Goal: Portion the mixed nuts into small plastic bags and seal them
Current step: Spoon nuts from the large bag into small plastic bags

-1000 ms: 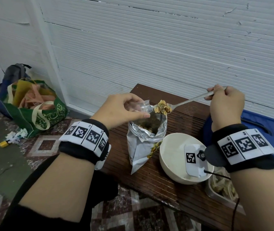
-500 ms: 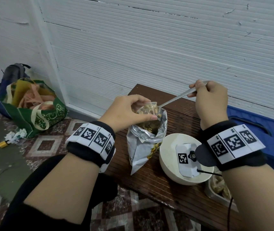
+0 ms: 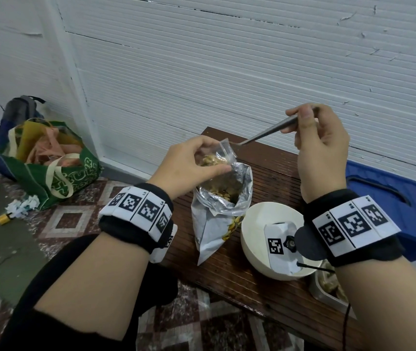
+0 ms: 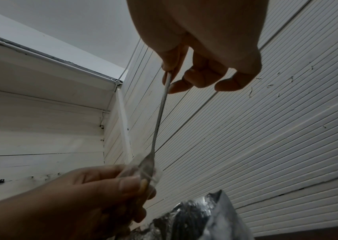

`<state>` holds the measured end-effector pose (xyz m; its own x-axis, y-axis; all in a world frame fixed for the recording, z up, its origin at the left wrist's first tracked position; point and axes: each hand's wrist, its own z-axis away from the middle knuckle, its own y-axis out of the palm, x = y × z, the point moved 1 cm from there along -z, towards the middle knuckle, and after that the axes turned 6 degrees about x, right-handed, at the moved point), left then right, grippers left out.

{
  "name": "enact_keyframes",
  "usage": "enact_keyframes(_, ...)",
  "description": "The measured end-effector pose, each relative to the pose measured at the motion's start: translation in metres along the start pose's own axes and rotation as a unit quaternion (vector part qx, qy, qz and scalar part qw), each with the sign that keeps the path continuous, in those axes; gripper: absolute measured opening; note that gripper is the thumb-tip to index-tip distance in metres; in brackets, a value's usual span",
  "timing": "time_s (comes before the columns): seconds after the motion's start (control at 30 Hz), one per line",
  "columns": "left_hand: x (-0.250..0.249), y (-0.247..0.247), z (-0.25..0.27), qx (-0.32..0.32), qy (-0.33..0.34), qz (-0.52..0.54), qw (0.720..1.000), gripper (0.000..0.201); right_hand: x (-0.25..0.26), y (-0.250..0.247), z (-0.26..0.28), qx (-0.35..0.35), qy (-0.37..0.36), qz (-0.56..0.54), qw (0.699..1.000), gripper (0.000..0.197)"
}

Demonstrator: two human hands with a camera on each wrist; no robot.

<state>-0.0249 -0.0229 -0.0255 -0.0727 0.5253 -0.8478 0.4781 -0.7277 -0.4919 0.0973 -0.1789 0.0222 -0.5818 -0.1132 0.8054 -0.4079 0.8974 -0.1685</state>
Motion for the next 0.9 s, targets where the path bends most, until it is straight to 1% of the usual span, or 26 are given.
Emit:
enact_keyframes(0.1,0.002,-0.005,0.0,-0.01,-0.01,0.013,1.0,0.041,0.0,-0.007,-0.002,-0.058,-0.012,-0.004,0.998,0.023)
enact_keyframes(0.2,0.005,-0.011,0.001,-0.02,-0.022,0.03,0.999,0.042,-0.003,-0.013,-0.004,-0.118,0.0,0.013,0.993,0.024)
enact_keyframes(0.27,0.006,-0.014,0.001,-0.023,-0.028,0.038,0.999,0.044,-0.006,-0.014,-0.003,-0.13,0.018,0.045,0.99,0.027)
enact_keyframes(0.33,0.005,-0.015,0.001,-0.018,-0.03,0.049,0.998,0.046,-0.009,-0.012,0.002,-0.103,0.023,0.081,0.991,0.026)
enact_keyframes(0.4,0.003,-0.015,0.002,-0.004,-0.031,0.062,0.998,0.051,-0.014,-0.006,0.009,-0.035,0.021,0.118,0.992,0.022)
enact_keyframes(0.47,0.001,-0.013,0.003,0.013,-0.032,0.069,0.997,0.056,-0.021,0.001,0.017,0.047,0.005,0.164,0.985,0.019)
enact_keyframes(0.53,0.001,-0.012,0.003,0.023,-0.034,0.067,0.997,0.052,-0.028,0.009,0.026,0.122,-0.026,0.23,0.965,0.022)
enact_keyframes(0.6,0.002,-0.012,0.003,0.028,-0.036,0.063,0.997,0.045,-0.034,0.015,0.035,0.189,-0.056,0.305,0.932,0.028)
enact_keyframes(0.63,0.003,-0.012,0.003,0.028,-0.037,0.061,0.997,0.042,-0.036,0.019,0.039,0.21,-0.066,0.333,0.917,0.031)
enact_keyframes(0.67,0.003,-0.012,0.002,0.029,-0.037,0.06,0.997,0.041,-0.037,0.021,0.043,0.226,-0.07,0.345,0.908,0.032)
enact_keyframes(0.7,0.003,-0.012,0.002,0.03,-0.037,0.058,0.997,0.041,-0.038,0.024,0.045,0.237,-0.067,0.342,0.907,0.032)
enact_keyframes(0.77,0.003,-0.011,0.002,0.031,-0.036,0.056,0.997,0.042,-0.04,0.026,0.048,0.236,-0.045,0.3,0.923,0.029)
enact_keyframes(0.83,0.003,-0.011,0.002,0.033,-0.033,0.052,0.998,0.043,-0.041,0.024,0.047,0.194,-0.013,0.246,0.95,0.023)
enact_keyframes(0.9,0.003,-0.01,0.003,0.033,-0.033,0.055,0.997,0.044,-0.041,0.02,0.044,0.157,0.036,0.191,0.968,0.021)
